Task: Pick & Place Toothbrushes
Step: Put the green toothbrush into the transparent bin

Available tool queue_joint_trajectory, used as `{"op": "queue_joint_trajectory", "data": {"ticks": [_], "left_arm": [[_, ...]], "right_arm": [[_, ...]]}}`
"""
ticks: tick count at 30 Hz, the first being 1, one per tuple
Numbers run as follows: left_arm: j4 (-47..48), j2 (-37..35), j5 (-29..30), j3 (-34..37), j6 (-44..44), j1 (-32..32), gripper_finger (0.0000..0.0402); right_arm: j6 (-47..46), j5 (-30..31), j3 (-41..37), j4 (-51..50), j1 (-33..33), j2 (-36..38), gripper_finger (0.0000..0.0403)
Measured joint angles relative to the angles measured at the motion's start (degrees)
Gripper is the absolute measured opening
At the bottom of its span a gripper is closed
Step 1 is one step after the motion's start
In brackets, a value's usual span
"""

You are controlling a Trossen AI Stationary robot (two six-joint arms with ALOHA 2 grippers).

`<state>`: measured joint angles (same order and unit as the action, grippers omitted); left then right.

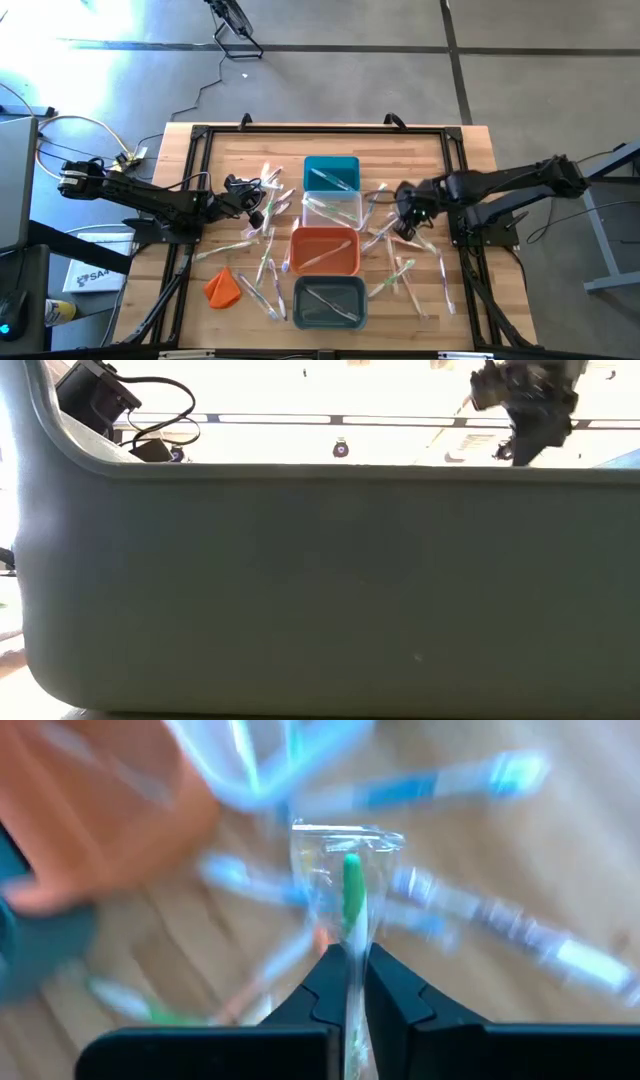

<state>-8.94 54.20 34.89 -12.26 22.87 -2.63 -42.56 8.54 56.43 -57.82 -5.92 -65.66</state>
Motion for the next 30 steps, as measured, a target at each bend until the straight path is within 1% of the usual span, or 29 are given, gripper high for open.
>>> {"op": "queue_joint_trajectory", "data": {"ticks": [4,8,14,19,23,30], "left_arm": [[-0.1,0.01,0.0,-0.02,0.0,0.01,0.0],[-0.23,0.02,0.0,-0.01,0.11,0.01,0.0],[-0.23,-0.01,-0.38,-0.02,0.15,0.0,0.0],[-0.26,0.01,-3.17,-0.02,0.2,0.0,0.0],[-0.23,0.0,-4.09,0.0,0.22,0.0,0.0],[-0.27,0.0,-4.09,0.0,0.2,0.01,0.0]], "right_arm": [[4.59,6.47,5.35,4.55,1.81,0.18,0.0011],[10.75,10.6,8.28,16.23,3.92,0.16,0.0011],[18.38,10.07,8.49,39.25,6.35,-0.82,0.001],[22.13,9.52,8.5,50.65,6.83,-2.93,0.001],[23.36,9.29,8.5,54.01,6.83,-5.01,0.001],[23.1,8.69,8.48,54.14,6.85,-9.25,0.001]]}}
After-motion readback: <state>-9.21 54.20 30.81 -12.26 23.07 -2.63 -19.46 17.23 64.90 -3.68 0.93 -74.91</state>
